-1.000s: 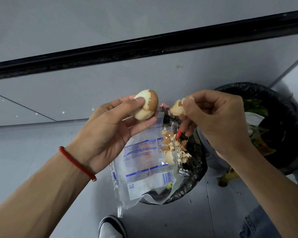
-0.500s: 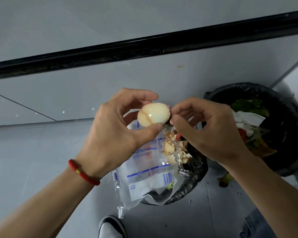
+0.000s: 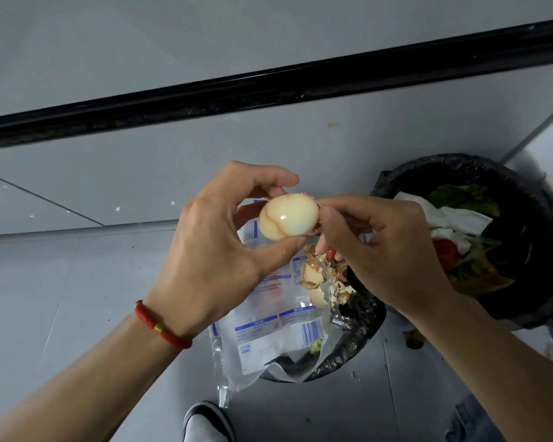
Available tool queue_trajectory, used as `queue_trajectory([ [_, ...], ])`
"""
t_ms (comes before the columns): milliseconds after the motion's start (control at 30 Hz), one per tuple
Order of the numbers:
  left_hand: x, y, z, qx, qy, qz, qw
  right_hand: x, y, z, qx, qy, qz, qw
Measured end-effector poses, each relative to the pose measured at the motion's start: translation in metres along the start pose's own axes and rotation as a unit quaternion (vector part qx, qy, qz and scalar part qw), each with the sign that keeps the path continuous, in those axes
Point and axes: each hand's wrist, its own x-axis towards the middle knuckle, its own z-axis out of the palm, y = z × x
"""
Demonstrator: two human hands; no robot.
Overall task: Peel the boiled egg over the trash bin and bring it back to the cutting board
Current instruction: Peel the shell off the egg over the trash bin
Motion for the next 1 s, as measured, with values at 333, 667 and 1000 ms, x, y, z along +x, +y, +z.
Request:
queue_trajectory([
  [333,-0.001,0.002,0.003,-0.040,-0.005,-0.061,0.997,-0.003,0.005,0.002,0.001,0.038,0.048,0.998],
  [667,0.008,0.005,-0.002,-0.278,0.010,-0.215,0.936,0.001,0.011,-0.003,0.021,0.032,0.112,0.993],
  [1000,0.020,0.014,-0.010,-0.466,0.025,-0.354,0.810,0.005,0.009,-0.015,-0.152,-0.036,-0.057,0.986],
])
